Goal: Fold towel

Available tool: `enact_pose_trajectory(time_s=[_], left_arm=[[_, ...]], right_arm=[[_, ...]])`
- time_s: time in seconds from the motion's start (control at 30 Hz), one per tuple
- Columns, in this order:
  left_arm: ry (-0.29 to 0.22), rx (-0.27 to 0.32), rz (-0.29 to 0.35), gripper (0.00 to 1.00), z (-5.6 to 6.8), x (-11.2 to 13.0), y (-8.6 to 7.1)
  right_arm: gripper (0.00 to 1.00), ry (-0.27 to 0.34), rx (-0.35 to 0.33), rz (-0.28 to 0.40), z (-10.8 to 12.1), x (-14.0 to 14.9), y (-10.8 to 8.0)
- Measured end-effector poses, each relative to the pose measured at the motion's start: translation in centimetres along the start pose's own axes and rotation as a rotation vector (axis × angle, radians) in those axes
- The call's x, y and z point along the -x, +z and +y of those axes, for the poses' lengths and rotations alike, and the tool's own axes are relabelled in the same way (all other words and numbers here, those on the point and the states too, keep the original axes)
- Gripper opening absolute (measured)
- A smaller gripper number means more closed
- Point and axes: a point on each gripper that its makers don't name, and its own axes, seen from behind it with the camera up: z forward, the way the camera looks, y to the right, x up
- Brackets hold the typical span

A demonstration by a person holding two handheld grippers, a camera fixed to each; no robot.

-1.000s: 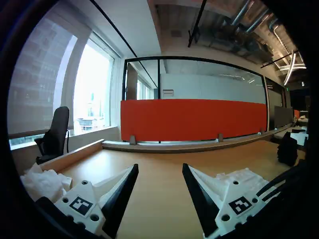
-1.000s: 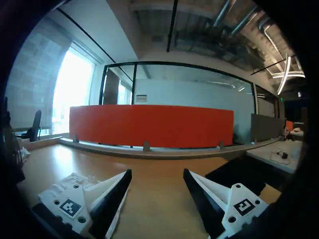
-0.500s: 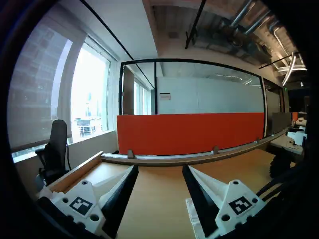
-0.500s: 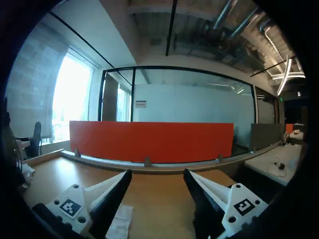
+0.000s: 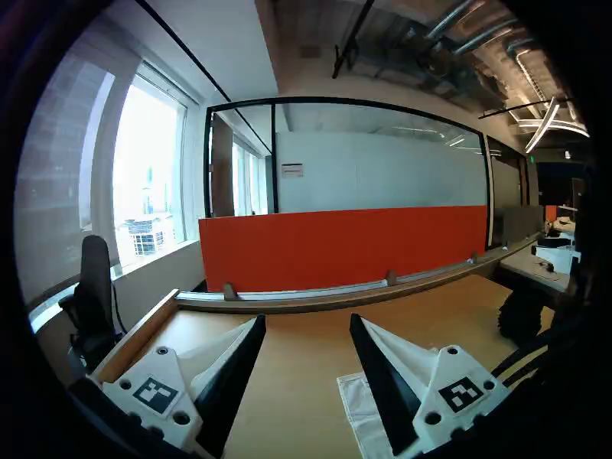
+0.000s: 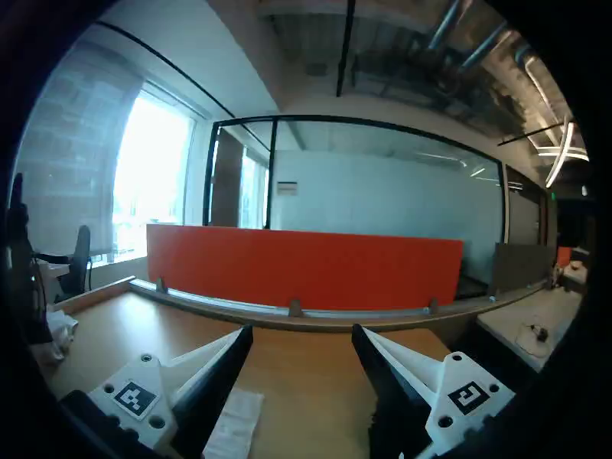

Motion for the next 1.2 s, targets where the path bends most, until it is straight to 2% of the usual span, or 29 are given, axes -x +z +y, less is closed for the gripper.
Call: enact_pose_trajectory(time_s=[0.3,0.57,0.7,0.9,1.2], left_arm=[[0.048,0.136,-0.067,0.81,2.4,0.3,0.1],[0.111,0.257,-0.143,0.81,4.6,2.4,-0.2],[0.135,0.308,-0.167,0.81,5.7,3.3,-0.4],[0.16,0.351,-0.199,0.81,6.9,4.9,-0.6],[0.178,0.377,-0.248,0.81,7.8,8.6,-1.1]], right_arm=[[1.0,-0.05,-0.155,-0.075,-3.6,0.4,0.0],[1.0,-0.118,-0.303,-0.146,-7.0,1.9,-0.2],[1.0,-0.151,-0.354,-0.177,-8.1,2.6,-0.3],[1.0,-0.185,-0.404,-0.224,-9.1,4.2,-0.3],[1.0,-0.194,-0.442,-0.289,-10.2,8.0,-0.7]])
